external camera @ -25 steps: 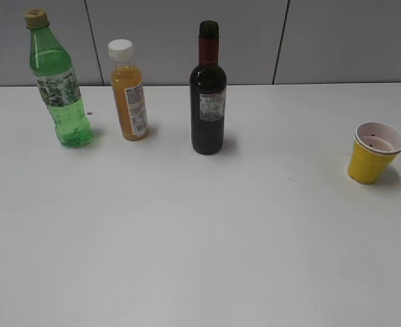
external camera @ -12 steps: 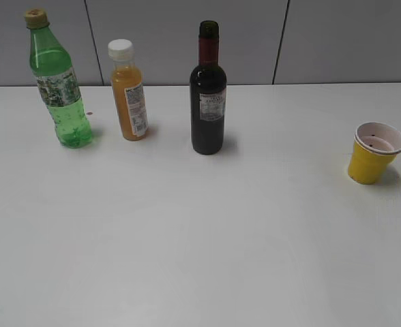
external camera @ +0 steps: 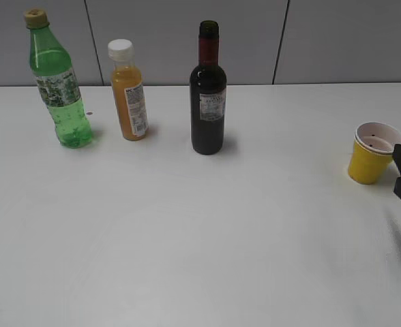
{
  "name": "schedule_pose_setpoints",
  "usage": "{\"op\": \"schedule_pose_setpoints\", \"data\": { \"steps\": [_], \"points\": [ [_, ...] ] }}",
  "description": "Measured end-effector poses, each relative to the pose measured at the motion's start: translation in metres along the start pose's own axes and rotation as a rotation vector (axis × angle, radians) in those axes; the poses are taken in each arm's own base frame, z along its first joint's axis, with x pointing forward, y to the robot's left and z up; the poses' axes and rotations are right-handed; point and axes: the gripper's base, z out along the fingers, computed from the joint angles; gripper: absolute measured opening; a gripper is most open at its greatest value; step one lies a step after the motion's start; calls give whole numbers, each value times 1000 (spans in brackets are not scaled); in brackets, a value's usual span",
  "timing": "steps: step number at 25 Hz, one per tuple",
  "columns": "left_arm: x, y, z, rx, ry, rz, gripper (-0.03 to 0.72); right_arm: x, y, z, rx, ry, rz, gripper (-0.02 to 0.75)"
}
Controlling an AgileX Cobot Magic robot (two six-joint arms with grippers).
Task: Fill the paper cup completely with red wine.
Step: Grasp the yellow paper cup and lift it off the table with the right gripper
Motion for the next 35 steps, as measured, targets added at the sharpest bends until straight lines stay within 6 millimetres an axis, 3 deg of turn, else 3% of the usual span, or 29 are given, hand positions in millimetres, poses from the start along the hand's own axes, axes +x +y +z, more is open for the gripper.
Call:
{"op": "schedule_pose_setpoints", "data": {
  "steps": [5, 13, 21, 32, 35],
  "points": [
    [0, 0, 0, 0, 0, 0, 519, 18, 5, 12, -34, -20, 64, 574],
    [0, 0, 0, 0, 0, 0, 519, 66, 8, 23, -41, 208, 75, 609],
    [0, 0, 0, 0, 0, 0, 519, 66, 11, 60, -42, 157, 78, 609],
    [0, 0, 0, 0, 0, 0, 519, 83, 8, 85, 17, 188, 93, 610],
    [0, 0, 0, 0, 0, 0, 519, 87, 9, 93, 18, 187, 93, 649]
  ]
}}
